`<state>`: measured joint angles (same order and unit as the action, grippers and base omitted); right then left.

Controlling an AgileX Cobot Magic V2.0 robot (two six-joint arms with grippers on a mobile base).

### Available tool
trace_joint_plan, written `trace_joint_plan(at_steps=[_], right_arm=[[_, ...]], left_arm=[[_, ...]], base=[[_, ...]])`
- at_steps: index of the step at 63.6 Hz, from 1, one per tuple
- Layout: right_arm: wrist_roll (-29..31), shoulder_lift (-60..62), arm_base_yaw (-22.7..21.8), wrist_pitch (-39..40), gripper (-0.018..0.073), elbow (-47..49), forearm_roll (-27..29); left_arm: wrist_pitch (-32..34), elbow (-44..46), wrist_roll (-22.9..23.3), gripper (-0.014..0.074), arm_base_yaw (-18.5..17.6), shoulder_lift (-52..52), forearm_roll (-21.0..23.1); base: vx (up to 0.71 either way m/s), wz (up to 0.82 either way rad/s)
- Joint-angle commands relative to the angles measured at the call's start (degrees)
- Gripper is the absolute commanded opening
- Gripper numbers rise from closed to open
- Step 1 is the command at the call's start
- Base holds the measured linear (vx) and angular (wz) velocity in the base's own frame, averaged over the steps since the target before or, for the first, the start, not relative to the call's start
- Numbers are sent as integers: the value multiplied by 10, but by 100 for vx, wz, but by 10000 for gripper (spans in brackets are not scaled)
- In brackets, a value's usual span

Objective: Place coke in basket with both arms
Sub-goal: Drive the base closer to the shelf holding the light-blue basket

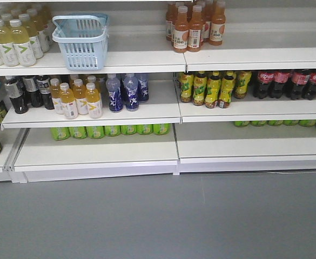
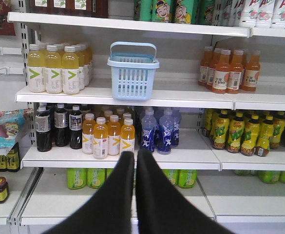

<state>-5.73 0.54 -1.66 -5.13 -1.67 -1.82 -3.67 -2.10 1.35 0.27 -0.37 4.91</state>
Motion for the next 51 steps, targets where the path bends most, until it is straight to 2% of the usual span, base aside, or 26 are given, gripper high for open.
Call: trace_joint_plan(at_steps=[1, 51], right_arm=[[1, 10, -3, 42, -9, -8, -2], [1, 10, -3, 42, -9, -8, -2]], left_arm=[[42, -2, -1, -6, 1, 0, -1], [42, -2, -1, -6, 1, 0, -1]], base=[[14, 1], [13, 0]])
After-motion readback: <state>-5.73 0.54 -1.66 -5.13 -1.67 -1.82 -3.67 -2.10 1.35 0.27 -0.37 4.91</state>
